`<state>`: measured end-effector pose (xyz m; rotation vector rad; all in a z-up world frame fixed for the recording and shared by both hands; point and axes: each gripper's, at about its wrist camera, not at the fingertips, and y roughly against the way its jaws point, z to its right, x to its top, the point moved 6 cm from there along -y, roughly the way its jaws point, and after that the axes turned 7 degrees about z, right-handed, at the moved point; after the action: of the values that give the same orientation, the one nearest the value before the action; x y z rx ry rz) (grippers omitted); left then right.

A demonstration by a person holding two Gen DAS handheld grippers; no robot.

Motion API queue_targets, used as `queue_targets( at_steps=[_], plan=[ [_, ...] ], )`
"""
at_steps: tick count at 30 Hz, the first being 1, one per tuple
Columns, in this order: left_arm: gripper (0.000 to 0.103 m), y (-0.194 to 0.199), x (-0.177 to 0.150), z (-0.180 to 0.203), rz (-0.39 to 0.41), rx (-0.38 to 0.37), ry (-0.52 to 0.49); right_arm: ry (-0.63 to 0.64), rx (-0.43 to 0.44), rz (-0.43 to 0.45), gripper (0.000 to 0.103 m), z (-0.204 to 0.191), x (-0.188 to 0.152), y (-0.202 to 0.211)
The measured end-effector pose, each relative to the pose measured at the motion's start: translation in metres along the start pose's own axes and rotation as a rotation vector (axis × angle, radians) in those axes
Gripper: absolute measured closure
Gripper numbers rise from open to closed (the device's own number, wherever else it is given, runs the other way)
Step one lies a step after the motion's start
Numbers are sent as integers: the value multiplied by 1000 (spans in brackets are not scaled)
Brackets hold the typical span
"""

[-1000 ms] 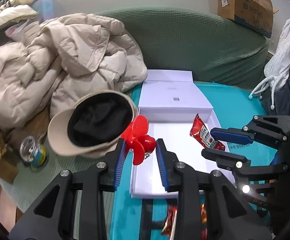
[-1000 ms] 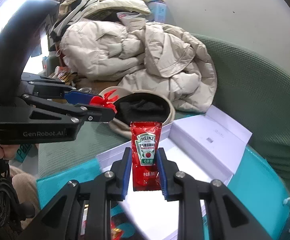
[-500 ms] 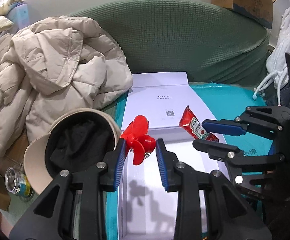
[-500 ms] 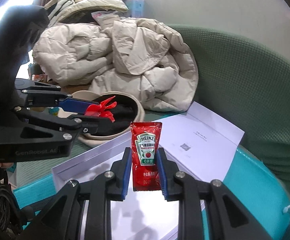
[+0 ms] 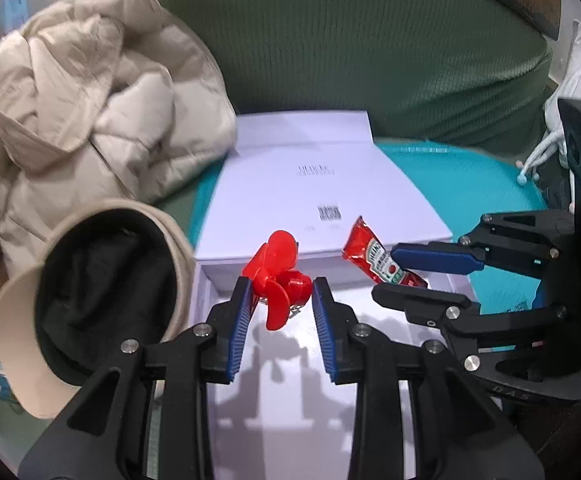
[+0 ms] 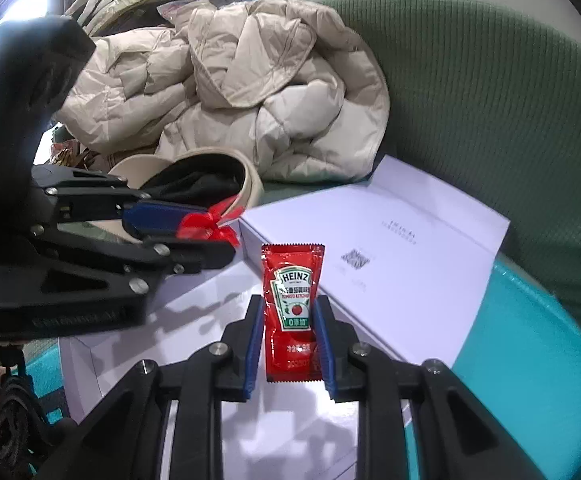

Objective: Organize objects
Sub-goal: 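Carry the fan and ketchup packet with both tools over the white box, then open the left tool to drop the fan while the right tool releases the ketchup packet into the box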

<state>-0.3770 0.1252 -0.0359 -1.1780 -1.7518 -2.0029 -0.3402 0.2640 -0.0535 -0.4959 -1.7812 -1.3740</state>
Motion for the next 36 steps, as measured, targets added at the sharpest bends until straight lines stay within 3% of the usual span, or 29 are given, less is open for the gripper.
queue_targets(
  at_steps=[15, 29, 36],
  plan=[
    [74, -44, -34, 6, -148, -26, 83, -37, 61, -118, 77, 9, -28, -24],
    [73, -48, -43, -5, -193, 27, 149, -27, 38, -166, 75, 9, -33, -29],
    [72, -39, -42, -5, -176, 43, 140, -33, 16, -189, 73, 10, -35, -33]
  ],
)
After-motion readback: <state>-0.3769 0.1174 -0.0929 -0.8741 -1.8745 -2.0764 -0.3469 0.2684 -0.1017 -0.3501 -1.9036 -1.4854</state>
